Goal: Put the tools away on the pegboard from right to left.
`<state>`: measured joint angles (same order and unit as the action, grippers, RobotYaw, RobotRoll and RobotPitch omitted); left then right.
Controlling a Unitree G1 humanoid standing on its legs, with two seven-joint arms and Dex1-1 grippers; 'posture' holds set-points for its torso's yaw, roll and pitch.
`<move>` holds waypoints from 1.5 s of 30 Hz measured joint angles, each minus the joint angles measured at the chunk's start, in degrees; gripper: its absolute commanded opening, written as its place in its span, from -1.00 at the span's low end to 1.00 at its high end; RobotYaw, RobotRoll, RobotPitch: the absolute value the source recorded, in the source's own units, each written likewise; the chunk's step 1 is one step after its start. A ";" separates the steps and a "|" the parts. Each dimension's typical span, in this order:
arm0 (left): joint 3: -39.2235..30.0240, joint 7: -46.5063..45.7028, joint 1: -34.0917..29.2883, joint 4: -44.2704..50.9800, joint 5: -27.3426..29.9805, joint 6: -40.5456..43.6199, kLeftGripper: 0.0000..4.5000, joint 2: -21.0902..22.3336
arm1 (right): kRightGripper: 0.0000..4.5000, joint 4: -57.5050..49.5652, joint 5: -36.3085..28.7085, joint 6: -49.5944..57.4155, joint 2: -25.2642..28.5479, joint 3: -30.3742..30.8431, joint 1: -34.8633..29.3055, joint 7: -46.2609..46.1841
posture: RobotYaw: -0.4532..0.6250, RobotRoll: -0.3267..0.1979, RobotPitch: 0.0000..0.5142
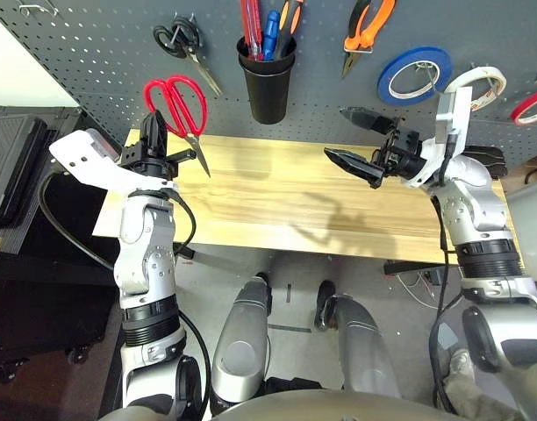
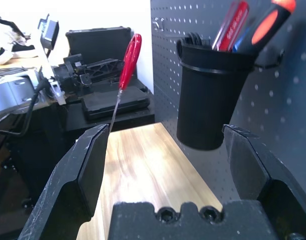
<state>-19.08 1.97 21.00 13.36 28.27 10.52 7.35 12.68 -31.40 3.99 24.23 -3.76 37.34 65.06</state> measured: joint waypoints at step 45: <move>-2.92 1.78 14.54 -19.23 -0.14 -3.60 -0.99 5.44 | 1.00 0.55 0.68 2.12 -2.09 -1.27 7.82 -1.10 | 0.41 0.25 -0.03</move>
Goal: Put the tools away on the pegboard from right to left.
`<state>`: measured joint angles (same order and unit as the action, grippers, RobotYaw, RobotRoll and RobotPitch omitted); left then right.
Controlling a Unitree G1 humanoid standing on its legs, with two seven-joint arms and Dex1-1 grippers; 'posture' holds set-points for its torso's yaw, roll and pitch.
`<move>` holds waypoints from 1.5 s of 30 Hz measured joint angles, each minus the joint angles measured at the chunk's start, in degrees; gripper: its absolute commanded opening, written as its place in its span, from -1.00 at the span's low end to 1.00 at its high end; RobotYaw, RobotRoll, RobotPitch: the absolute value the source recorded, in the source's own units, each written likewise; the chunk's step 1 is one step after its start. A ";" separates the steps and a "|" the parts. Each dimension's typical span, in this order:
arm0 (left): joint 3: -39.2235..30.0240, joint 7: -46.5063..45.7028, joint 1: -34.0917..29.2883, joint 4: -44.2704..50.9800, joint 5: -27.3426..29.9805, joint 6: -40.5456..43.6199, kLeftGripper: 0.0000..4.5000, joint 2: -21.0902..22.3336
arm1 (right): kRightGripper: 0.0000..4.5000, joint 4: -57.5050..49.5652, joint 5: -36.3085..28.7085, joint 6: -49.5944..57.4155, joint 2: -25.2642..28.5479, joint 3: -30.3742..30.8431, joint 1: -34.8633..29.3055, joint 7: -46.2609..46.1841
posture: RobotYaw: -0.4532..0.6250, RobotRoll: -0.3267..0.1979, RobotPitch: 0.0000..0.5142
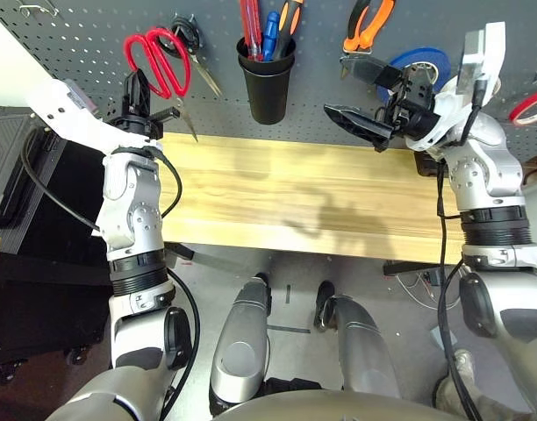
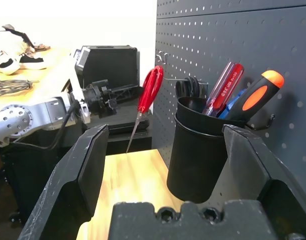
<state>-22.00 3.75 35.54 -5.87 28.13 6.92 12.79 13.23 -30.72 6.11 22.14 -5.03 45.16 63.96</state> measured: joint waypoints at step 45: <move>4.82 17.16 -17.53 -3.35 -8.00 -5.07 0.97 7.42 | 1.00 0.76 14.05 -8.86 -7.23 -2.07 -12.93 -31.81 | 0.37 0.25 -0.12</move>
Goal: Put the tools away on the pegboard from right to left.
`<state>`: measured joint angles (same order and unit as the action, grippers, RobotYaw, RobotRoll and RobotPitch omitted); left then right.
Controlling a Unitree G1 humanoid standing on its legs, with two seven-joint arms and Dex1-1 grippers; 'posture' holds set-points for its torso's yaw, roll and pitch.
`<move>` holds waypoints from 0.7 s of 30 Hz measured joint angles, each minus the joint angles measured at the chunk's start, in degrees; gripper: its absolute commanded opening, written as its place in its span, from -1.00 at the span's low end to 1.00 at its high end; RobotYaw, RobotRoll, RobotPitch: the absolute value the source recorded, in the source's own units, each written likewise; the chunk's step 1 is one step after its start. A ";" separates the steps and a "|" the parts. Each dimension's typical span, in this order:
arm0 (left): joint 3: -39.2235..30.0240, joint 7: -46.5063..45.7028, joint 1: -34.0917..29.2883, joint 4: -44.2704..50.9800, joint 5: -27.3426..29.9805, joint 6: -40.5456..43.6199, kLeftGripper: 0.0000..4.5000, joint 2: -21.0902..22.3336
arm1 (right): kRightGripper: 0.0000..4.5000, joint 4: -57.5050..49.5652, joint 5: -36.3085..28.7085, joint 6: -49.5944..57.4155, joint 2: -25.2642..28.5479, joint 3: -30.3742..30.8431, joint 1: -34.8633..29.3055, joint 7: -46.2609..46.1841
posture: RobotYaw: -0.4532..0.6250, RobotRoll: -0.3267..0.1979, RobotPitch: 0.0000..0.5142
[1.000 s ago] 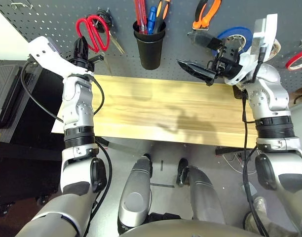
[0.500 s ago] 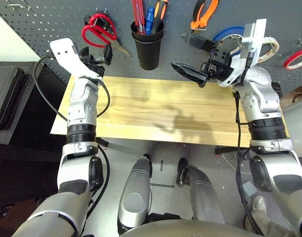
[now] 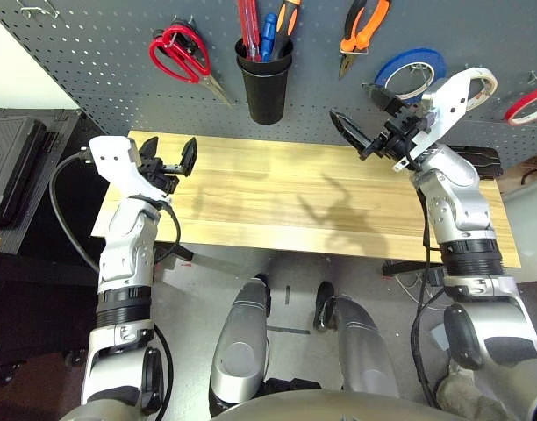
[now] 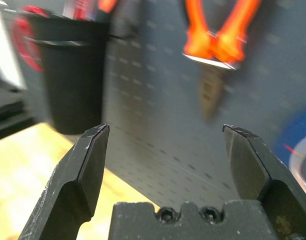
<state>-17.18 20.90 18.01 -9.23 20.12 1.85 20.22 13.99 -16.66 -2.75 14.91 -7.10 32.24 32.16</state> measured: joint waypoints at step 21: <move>-5.30 6.32 -1.03 -12.08 0.36 -14.14 0.97 2.82 | 1.00 23.99 8.14 -20.19 2.25 -9.09 -3.18 -25.47 | 0.27 0.25 -0.28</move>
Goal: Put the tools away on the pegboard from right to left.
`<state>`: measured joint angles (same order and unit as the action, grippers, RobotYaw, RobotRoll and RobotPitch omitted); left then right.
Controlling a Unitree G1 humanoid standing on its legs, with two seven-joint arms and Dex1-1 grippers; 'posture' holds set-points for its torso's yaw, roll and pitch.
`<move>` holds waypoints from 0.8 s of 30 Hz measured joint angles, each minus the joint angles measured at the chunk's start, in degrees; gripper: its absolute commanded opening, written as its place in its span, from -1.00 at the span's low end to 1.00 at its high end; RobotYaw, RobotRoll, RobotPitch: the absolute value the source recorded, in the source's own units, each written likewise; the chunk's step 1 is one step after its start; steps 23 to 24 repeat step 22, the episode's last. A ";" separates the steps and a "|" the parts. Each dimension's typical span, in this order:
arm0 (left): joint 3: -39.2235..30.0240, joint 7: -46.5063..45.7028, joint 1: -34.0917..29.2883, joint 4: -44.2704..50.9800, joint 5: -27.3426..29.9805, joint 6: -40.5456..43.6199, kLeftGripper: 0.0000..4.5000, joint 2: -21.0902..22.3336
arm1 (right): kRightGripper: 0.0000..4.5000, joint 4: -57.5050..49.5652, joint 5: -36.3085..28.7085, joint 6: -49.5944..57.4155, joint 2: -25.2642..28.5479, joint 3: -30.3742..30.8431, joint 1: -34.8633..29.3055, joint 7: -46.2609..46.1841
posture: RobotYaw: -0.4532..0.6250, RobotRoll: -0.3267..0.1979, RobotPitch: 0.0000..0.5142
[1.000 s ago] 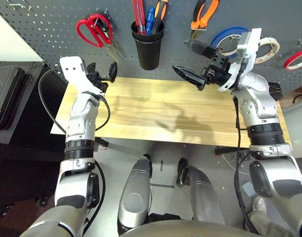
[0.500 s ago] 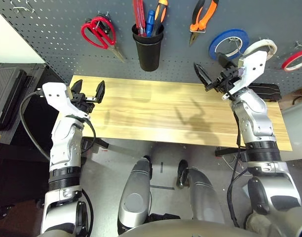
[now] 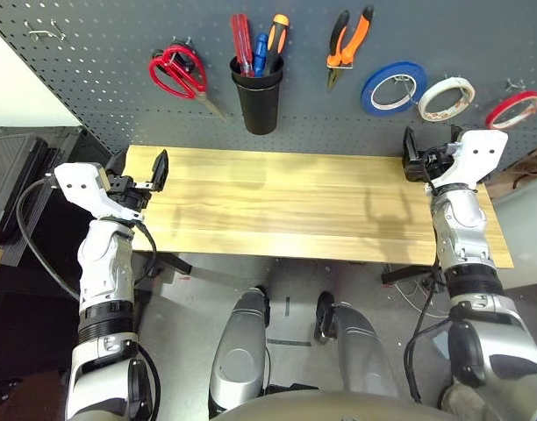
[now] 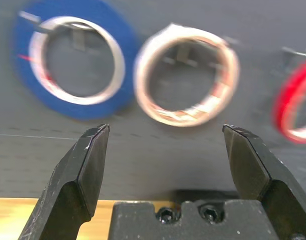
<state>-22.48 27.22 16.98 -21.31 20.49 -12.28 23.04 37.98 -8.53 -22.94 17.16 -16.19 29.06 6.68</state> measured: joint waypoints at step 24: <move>-1.48 2.11 1.24 -6.40 1.35 -3.72 0.97 0.89 | 1.00 11.67 0.44 -7.51 1.31 -0.41 2.39 -2.72 | 0.30 0.25 -0.29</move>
